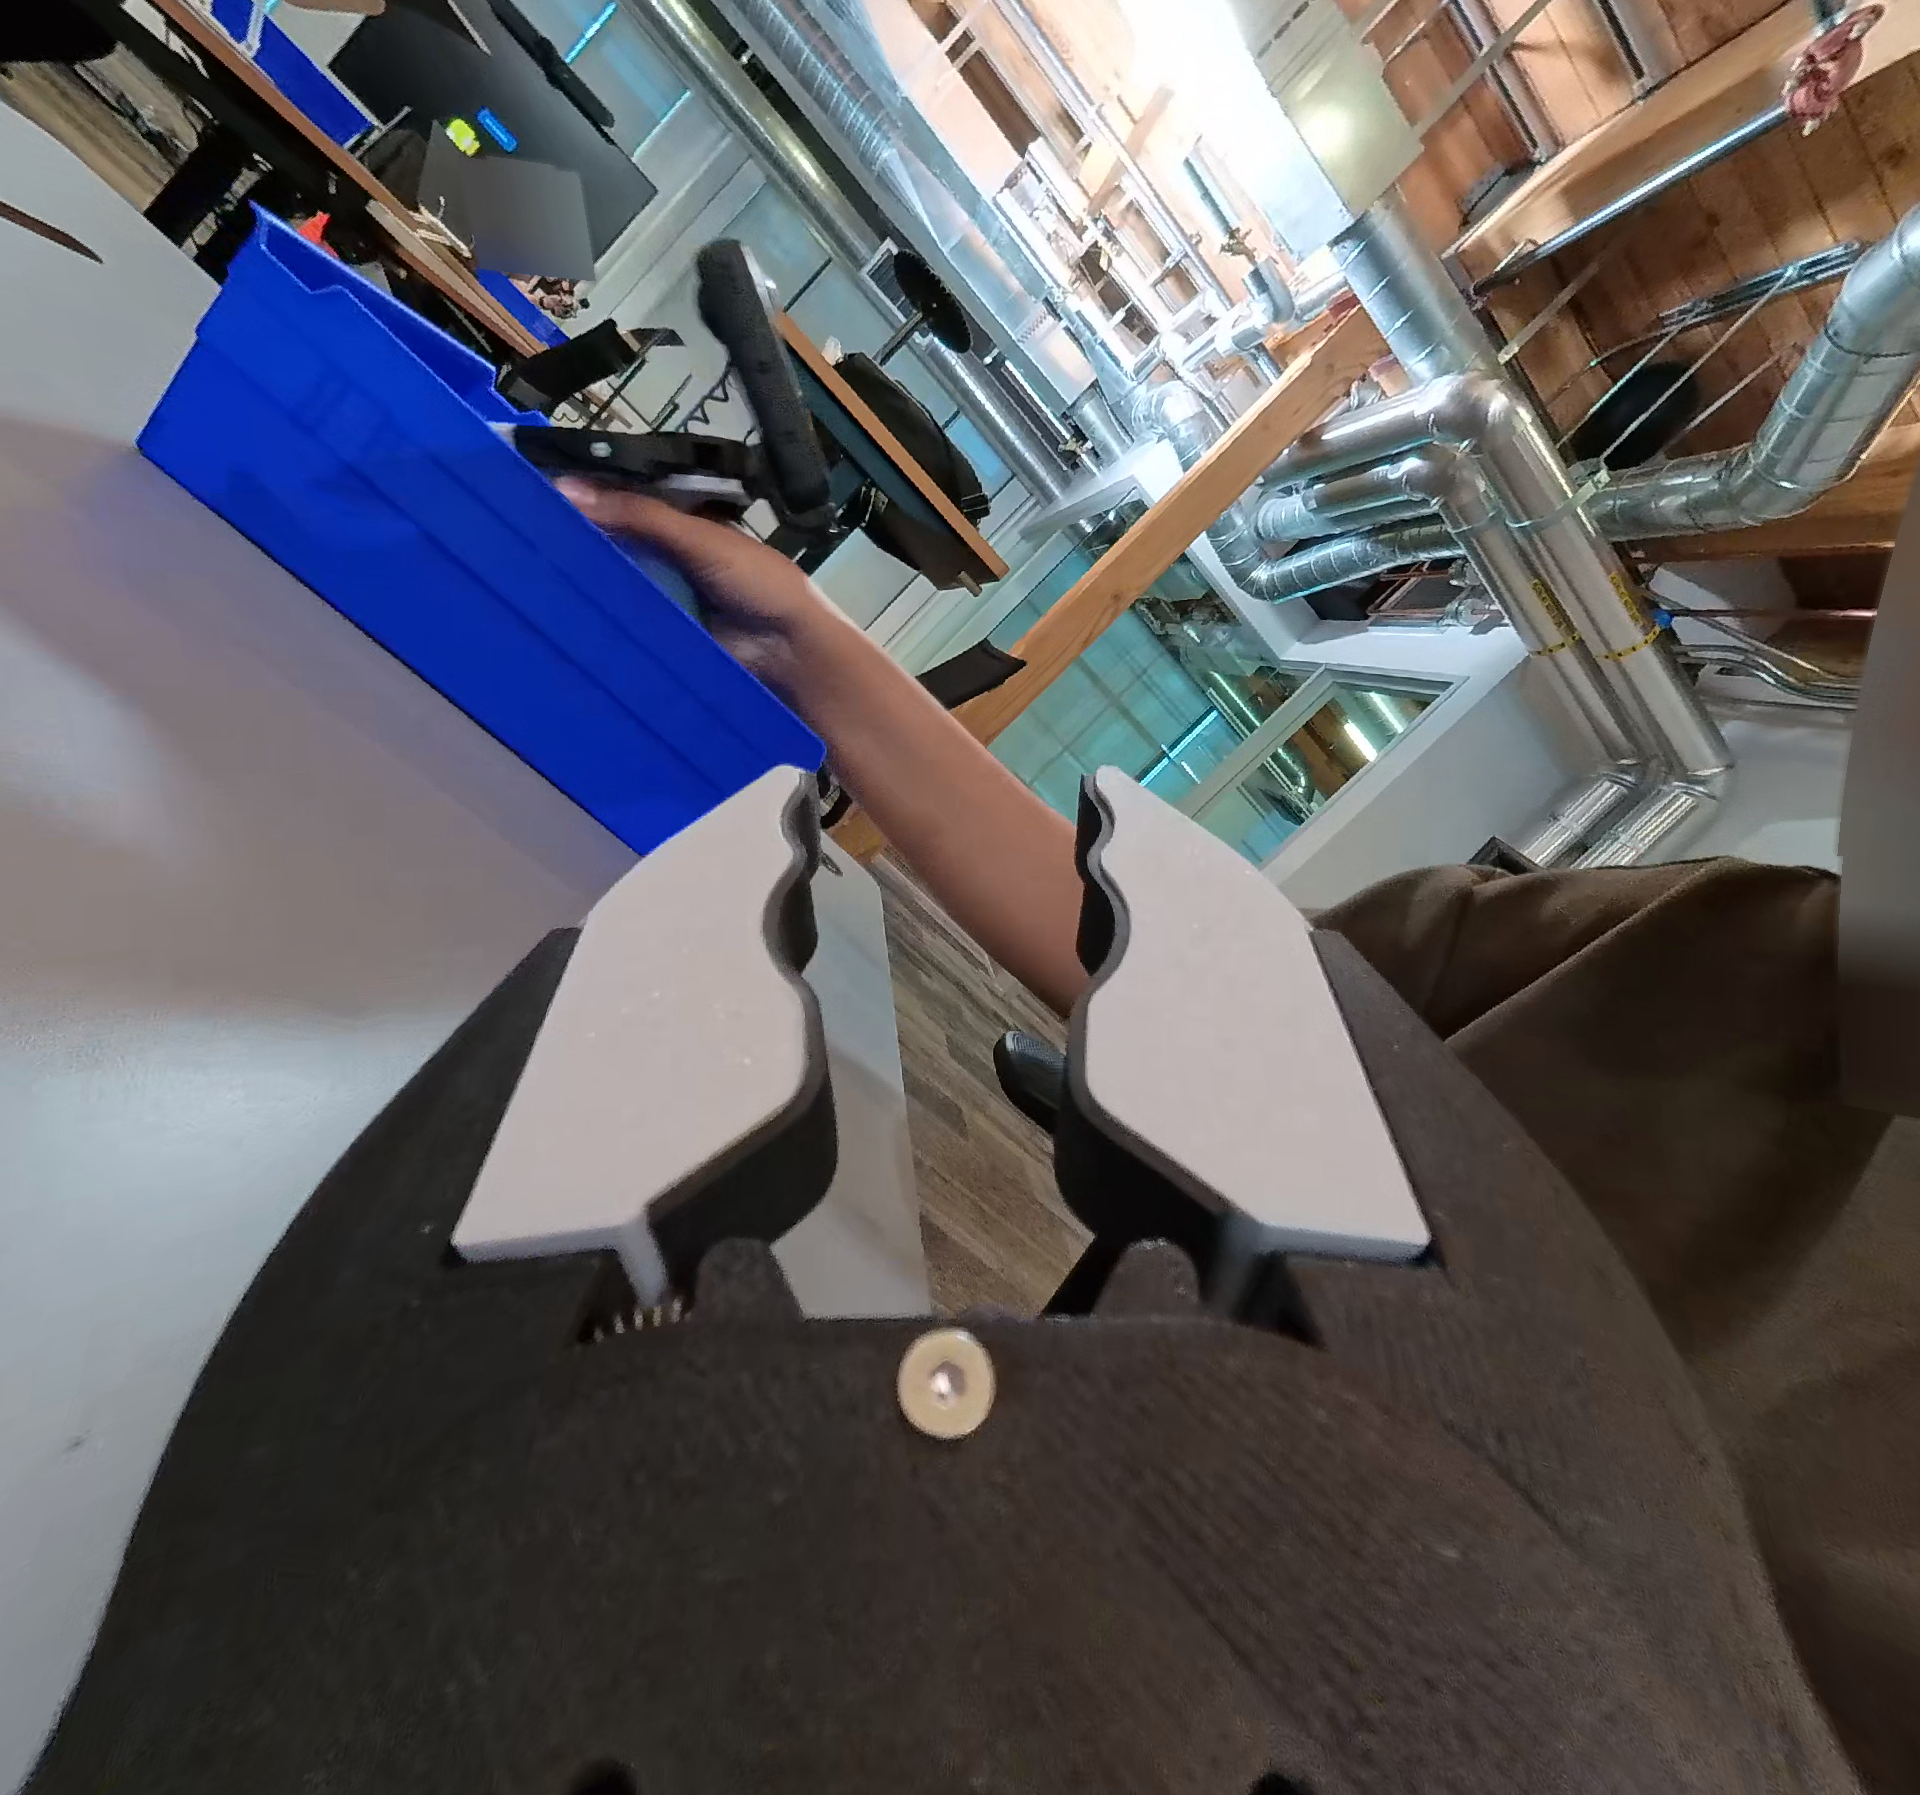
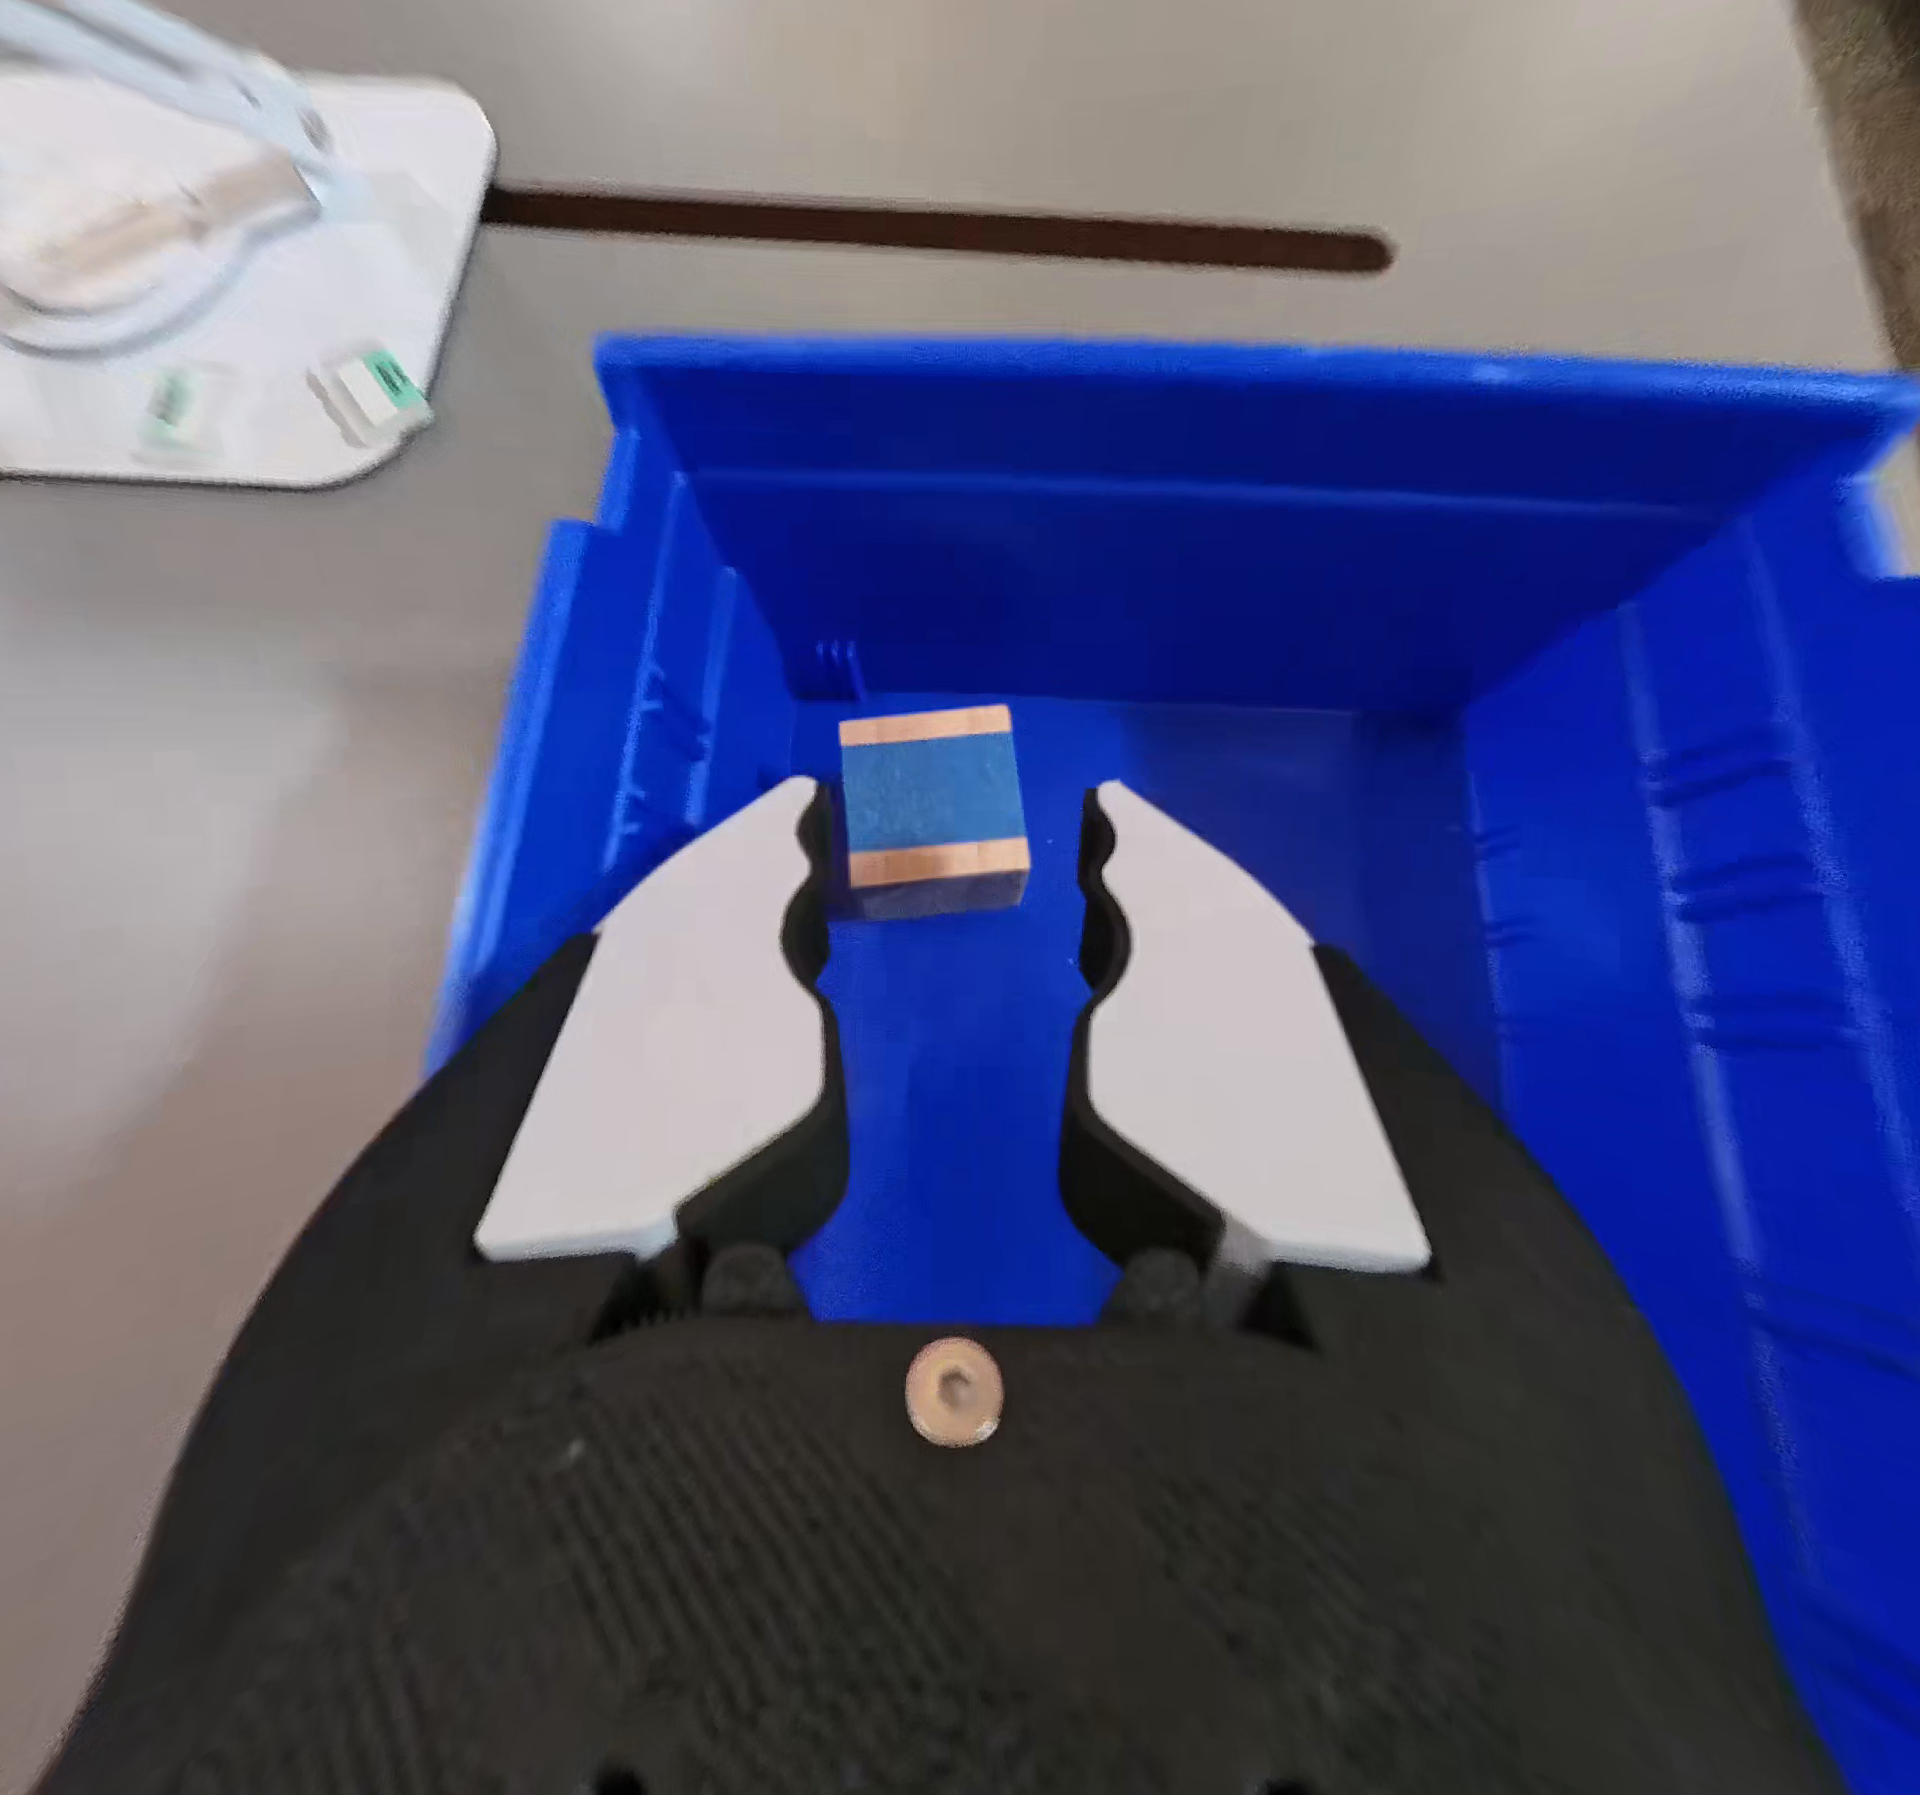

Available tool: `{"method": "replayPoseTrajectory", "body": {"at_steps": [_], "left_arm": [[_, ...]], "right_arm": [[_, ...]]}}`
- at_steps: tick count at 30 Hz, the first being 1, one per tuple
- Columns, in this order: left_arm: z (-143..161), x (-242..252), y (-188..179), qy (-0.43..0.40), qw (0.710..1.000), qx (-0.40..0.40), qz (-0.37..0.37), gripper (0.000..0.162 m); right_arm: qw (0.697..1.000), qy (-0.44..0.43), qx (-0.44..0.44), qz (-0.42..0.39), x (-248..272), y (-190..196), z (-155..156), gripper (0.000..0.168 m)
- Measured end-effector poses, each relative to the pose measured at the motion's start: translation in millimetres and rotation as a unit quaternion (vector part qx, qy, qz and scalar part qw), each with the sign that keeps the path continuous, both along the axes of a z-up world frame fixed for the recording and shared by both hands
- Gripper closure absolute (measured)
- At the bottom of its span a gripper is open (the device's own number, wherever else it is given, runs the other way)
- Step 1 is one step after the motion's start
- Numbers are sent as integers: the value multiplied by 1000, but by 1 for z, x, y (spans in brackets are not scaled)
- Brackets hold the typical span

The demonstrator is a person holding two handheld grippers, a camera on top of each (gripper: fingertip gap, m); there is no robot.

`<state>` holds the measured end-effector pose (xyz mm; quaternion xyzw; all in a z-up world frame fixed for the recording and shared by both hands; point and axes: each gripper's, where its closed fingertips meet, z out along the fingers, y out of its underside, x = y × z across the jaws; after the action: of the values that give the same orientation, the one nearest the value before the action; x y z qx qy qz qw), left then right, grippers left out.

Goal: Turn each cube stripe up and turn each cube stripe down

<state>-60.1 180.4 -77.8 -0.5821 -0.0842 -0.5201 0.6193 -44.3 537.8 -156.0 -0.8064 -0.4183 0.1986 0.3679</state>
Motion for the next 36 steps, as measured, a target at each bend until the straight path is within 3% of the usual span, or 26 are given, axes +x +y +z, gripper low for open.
{"method": "replayPoseTrajectory", "body": {"at_steps": [4,7,9,11,13,15,18,21,26,29,32,36], "left_arm": [[2,-2,0,3,1000,2,9,114],[-5,-6,6,25,999,-13,36,110],[-9,-9,11,54,997,-26,54,106],[-4,-15,11,94,993,-28,71,102],[15,-24,3,131,989,-8,69,99],[40,-51,-11,159,982,5,97,96],[81,-120,-47,190,959,7,212,96],[87,-210,-102,230,899,-93,361,94],[47,-314,-221,269,766,-263,522,91],[-15,-345,-284,262,674,-435,536,91],[-62,-356,-316,254,598,-546,528,91],[-96,-358,-326,252,551,-613,507,87]], "right_arm": [[993,118,-9,21,19,-36,76,118],[955,262,-64,122,22,-129,147,118],[933,301,-71,185,24,-197,161,119],[924,297,-74,230,23,-257,140,119],[926,261,-69,264,24,-301,101,117],[932,223,-47,282,25,-326,63,119],[930,211,-37,298,25,-348,30,124],[918,216,-67,325,21,-365,17,125],[916,181,-72,351,15,-372,-1,126],[913,169,-87,361,14,-378,-8,126],[909,159,-92,375,12,-386,-12,125],[904,150,-72,393,12,-393,-13,125]]}}
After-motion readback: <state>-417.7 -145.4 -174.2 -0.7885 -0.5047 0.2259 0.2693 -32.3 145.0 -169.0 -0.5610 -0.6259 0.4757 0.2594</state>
